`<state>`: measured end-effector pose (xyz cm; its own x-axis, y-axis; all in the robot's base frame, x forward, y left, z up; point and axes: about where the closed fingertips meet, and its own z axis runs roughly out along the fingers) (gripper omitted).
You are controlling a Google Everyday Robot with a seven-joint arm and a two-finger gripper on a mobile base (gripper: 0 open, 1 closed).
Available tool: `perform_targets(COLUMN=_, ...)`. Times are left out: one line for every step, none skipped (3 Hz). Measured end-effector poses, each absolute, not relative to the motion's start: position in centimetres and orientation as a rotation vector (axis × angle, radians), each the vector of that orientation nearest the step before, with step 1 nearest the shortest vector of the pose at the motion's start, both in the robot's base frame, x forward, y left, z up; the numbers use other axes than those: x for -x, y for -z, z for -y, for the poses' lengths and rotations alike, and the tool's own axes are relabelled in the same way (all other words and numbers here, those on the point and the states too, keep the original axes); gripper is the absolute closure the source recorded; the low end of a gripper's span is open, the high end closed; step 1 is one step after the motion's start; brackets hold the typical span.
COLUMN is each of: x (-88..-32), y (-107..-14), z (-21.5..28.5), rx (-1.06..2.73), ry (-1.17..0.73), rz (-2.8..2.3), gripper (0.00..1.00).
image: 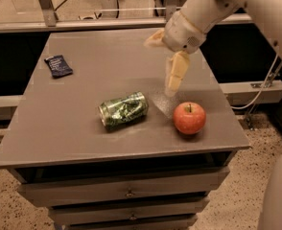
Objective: Knock green can over
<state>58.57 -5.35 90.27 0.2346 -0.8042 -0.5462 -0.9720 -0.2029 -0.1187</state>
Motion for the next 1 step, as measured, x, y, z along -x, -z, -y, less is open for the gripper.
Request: perform_targets(x=-61.7, y=-94.47, z=11.04, rx=1.848, ry=-0.432, rz=-1.695, gripper=0.0)
